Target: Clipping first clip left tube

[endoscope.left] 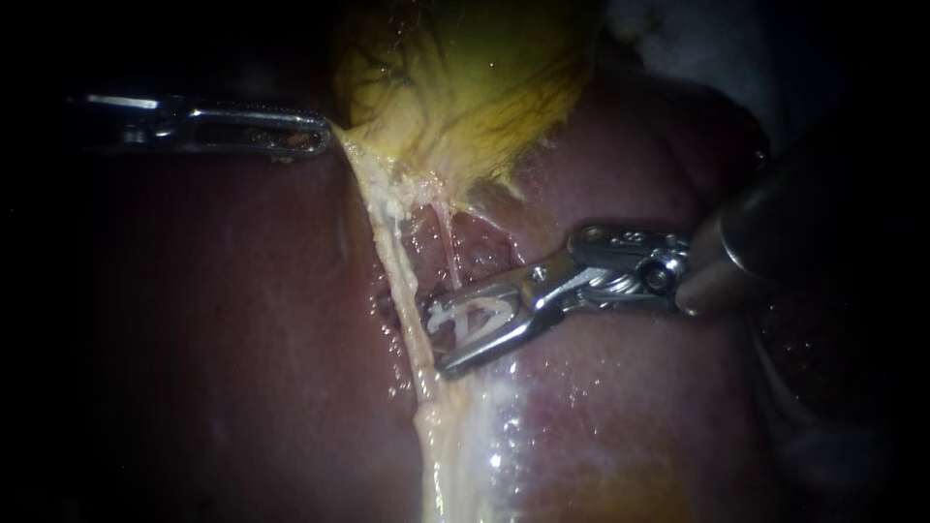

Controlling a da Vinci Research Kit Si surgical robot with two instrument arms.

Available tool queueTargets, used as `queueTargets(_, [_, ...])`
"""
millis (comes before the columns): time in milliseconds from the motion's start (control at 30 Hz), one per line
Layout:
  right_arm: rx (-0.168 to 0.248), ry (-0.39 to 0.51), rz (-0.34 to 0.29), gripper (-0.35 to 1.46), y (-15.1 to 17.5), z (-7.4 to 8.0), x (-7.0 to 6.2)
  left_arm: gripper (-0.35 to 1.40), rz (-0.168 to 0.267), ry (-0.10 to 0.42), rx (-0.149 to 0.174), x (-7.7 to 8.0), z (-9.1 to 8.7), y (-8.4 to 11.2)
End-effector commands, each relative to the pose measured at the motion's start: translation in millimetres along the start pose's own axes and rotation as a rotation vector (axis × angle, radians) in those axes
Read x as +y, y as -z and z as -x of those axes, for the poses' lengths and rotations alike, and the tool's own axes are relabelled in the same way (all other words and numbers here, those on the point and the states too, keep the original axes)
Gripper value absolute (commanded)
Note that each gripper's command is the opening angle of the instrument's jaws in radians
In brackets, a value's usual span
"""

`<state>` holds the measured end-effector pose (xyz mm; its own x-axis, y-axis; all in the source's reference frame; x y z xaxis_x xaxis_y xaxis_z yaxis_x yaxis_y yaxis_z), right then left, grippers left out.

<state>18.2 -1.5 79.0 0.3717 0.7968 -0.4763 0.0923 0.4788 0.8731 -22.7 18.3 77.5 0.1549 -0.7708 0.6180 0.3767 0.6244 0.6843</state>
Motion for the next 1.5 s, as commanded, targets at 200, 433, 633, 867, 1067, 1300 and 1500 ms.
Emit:
queueTargets(200, [0.024, -0.007, -0.025, 0.53, -1.4, -0.1, -0.2, -0.35, 0.0, 0.0, 0.0, 0.0, 0.0, 0.0])
queueTargets(433, [0.032, 0.006, -0.077, 0.53, -2.5, 0.4, -0.9, -0.35, 0.0, 0.0, 0.0, 0.0, 0.0, -0.1])
queueTargets(633, [0.06, 0.017, -0.166, 0.53, -3.7, 0.5, -2.9, -0.35, 0.0, 0.0, 0.0, 0.0, 0.0, -0.1])
queueTargets(867, [0.027, 0.029, -0.223, 0.51, -4.7, 0.7, -4.8, -0.35, 0.0, 0.0, 0.0, 0.0, 0.0, -0.1])
queueTargets(1067, [0.014, 0.045, -0.243, 0.48, -5.0, 0.8, -5.3, -0.35, 0.0, 0.0, 0.0, 0.0, 0.0, -0.1])
queueTargets(1300, [0.017, 0.057, -0.247, 0.2, -5.0, 0.7, -5.3, -0.35, 0.0, 0.0, 0.0, 0.0, 0.0, -0.1])
queueTargets(1500, [0.016, 0.057, -0.248, -0.15, -4.9, 0.7, -5.3, -0.35, 0.0, 0.0, 0.0, 0.0, 0.0, -0.1])
